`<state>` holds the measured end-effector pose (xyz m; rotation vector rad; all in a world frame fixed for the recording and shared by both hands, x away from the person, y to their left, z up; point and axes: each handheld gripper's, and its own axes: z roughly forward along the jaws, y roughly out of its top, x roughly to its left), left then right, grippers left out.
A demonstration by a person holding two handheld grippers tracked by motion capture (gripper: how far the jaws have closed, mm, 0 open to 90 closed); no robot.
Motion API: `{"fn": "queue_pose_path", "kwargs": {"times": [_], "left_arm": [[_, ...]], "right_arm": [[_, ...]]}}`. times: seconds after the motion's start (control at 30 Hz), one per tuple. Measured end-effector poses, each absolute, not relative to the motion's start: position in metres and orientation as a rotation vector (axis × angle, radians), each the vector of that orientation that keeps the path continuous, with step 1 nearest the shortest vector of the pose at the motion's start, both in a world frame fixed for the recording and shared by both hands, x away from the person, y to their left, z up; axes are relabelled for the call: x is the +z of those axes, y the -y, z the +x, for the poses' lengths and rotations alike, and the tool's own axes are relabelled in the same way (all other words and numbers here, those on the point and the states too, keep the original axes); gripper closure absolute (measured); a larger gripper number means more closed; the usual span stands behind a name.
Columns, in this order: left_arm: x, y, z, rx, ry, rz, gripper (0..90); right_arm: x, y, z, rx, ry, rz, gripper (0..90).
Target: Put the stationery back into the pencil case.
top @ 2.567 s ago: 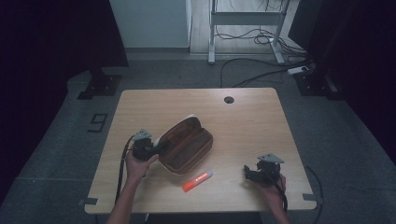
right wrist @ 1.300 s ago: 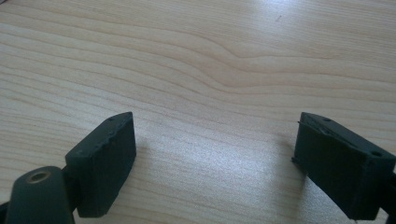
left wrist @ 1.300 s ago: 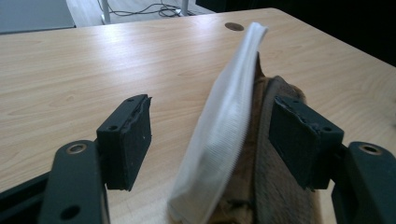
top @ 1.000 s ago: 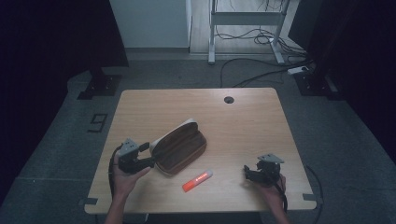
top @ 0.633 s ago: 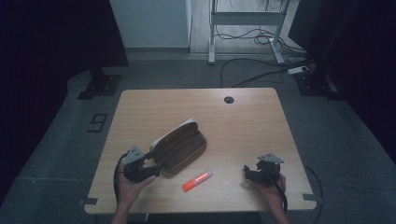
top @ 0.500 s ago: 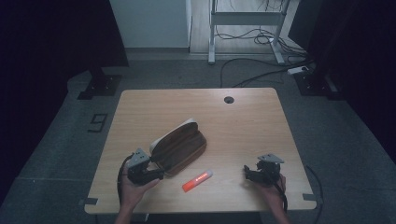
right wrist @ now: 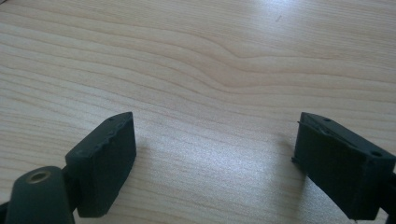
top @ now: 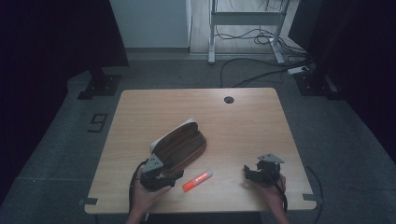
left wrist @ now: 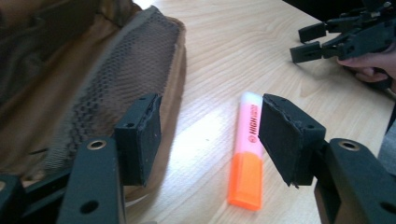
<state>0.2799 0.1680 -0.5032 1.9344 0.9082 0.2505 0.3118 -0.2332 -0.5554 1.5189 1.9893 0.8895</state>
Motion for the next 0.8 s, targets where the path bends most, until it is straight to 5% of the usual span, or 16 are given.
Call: {"fn": "queue_pose_path", "kwargs": {"times": [0.8], "left_arm": [[-0.539, -0.121, 0.270, 0.203, -0.911, 2.084, 37.7]], "right_arm": [[-0.555, 0.233, 0.312, 0.889, -1.989, 1.519, 12.6]]}}
